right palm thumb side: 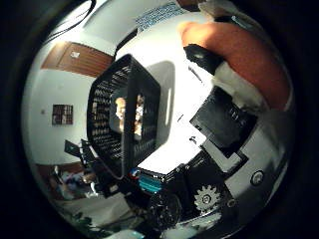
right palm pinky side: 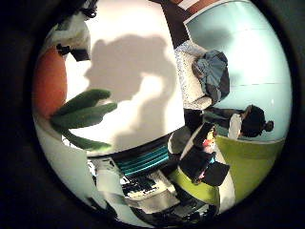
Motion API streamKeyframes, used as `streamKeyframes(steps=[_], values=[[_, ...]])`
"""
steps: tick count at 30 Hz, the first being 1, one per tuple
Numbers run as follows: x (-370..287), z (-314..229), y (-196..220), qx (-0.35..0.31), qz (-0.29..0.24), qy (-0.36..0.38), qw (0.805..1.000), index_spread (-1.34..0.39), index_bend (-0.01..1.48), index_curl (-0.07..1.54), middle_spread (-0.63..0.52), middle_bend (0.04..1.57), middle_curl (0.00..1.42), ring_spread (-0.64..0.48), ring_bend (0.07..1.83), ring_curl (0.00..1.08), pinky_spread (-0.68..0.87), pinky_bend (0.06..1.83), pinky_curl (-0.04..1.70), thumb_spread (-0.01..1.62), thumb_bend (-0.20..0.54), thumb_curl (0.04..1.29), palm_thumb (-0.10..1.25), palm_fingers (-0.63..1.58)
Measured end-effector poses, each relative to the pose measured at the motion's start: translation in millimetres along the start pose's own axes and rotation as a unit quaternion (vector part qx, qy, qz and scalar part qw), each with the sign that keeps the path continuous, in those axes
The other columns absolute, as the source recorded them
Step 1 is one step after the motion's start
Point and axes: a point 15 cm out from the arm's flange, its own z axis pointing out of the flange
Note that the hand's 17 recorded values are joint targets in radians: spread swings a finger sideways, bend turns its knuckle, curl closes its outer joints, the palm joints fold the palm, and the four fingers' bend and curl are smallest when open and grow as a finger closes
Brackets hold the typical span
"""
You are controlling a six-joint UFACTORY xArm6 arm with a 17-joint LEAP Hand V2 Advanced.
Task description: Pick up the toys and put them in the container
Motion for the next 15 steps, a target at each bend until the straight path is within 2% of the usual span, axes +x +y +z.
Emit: streamKeyframes(steps=[9,15], values=[[-58.9,-119.7,-2.5,0.014,-0.06,-0.013,0.998,-0.25,1.12,0.87,-0.17,1.33,0.84,-0.25,1.37,0.77,-0.18,1.31,0.9,0.73,-0.018,0.78,1.03,1.02],[-121.3,-152.2,6.5,0.005,-0.116,-0.029,0.993,-0.25,1.13,0.87,-0.17,1.33,0.85,-0.26,1.34,0.81,-0.19,1.26,0.99,0.73,-0.018,0.81,1.02,1.03]])
